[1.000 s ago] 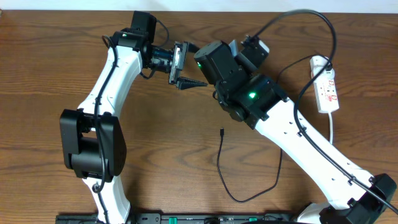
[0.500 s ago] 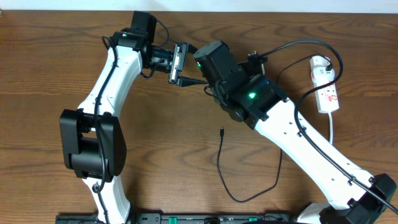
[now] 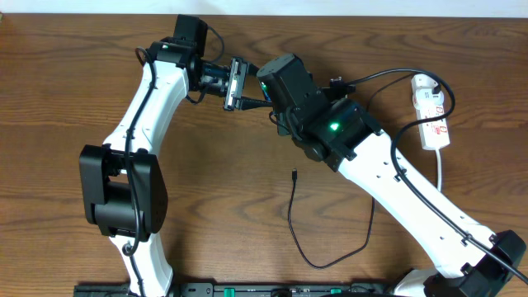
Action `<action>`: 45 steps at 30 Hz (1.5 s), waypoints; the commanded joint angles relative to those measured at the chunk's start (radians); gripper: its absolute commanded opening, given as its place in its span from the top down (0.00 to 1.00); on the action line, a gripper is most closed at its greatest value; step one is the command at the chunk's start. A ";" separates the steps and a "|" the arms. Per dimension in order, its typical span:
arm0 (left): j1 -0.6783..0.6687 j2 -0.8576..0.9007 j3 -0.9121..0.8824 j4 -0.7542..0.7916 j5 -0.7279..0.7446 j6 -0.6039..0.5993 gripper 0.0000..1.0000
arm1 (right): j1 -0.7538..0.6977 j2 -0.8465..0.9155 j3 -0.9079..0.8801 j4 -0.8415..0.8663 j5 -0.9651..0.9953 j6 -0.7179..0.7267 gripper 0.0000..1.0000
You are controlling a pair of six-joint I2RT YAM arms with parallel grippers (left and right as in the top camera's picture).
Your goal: Plug charger to phone and switch on socket
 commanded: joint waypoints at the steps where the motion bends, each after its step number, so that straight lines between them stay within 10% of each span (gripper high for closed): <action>1: 0.001 -0.032 0.005 -0.003 -0.002 -0.014 0.55 | 0.002 -0.005 0.021 0.006 0.024 0.017 0.97; 15: 0.001 -0.032 0.005 -0.003 -0.002 -0.032 0.92 | 0.002 -0.005 0.021 -0.001 -0.027 0.017 0.92; 21: 0.001 -0.032 0.005 -0.003 -0.002 -0.032 0.93 | 0.002 -0.005 0.021 -0.002 -0.027 0.010 0.93; 23: 0.001 -0.032 0.005 -0.003 -0.003 -0.031 0.92 | 0.002 -0.005 0.021 -0.002 -0.027 -0.005 0.86; 26: 0.001 -0.032 0.005 -0.002 -0.020 -0.031 0.93 | 0.001 -0.005 0.021 -0.001 0.000 -0.060 0.45; 29: 0.001 -0.032 0.005 -0.002 -0.076 -0.026 0.93 | -0.003 -0.007 0.021 0.012 0.093 -0.219 0.03; 41: 0.001 -0.032 0.005 0.154 -0.354 0.341 0.93 | -0.139 -0.045 0.021 -0.017 -0.046 -1.226 0.01; 45: 0.001 -0.032 0.005 0.154 -0.557 0.454 0.93 | -0.158 -0.044 0.017 -0.172 -0.099 -1.299 0.01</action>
